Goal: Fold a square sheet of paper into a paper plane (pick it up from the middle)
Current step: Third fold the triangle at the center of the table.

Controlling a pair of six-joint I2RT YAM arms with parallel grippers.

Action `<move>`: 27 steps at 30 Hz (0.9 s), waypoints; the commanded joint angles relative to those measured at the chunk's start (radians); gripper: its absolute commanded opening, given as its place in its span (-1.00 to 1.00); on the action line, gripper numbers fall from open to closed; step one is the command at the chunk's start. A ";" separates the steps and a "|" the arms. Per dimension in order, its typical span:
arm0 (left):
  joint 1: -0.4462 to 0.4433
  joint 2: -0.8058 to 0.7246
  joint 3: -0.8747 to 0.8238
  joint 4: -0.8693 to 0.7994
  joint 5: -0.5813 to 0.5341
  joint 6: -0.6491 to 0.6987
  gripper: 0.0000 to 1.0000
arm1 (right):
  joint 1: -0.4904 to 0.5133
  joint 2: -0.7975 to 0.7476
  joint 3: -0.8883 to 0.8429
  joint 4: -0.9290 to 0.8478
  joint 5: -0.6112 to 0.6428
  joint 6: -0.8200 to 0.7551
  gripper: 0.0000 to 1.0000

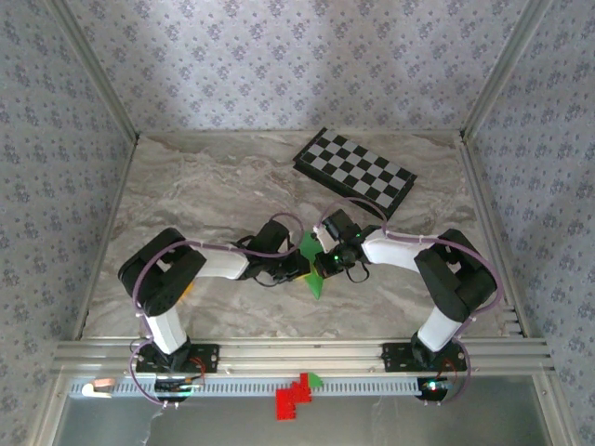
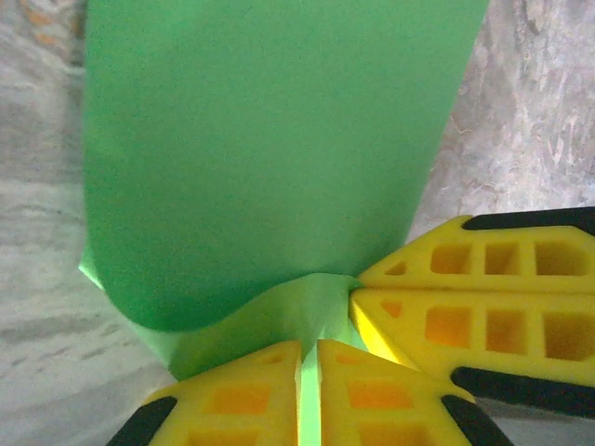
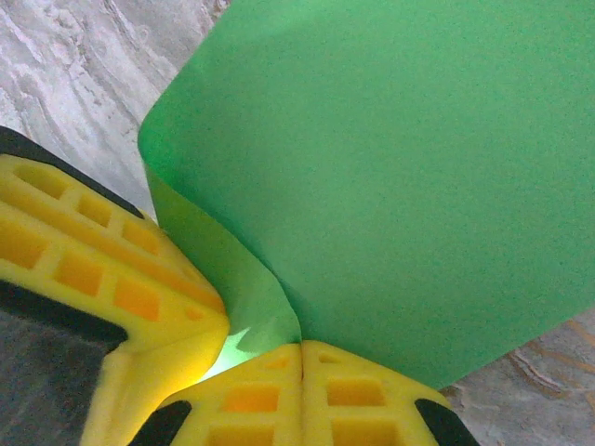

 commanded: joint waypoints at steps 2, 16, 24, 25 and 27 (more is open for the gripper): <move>-0.016 0.019 0.009 -0.060 -0.016 0.029 -0.76 | 0.007 0.069 -0.032 -0.072 0.090 -0.019 -0.94; -0.024 0.046 0.000 -0.160 -0.083 0.074 -0.82 | 0.007 -0.007 -0.001 -0.105 0.086 -0.033 -0.54; -0.027 0.067 0.004 -0.165 -0.092 0.080 -0.83 | -0.014 -0.114 0.036 -0.198 0.117 -0.052 -0.39; -0.028 0.067 0.003 -0.165 -0.091 0.080 -0.83 | -0.018 -0.134 0.036 -0.210 0.124 -0.052 -0.39; -0.028 0.070 0.007 -0.165 -0.090 0.081 -0.83 | -0.022 -0.187 0.030 -0.229 0.145 -0.044 -0.38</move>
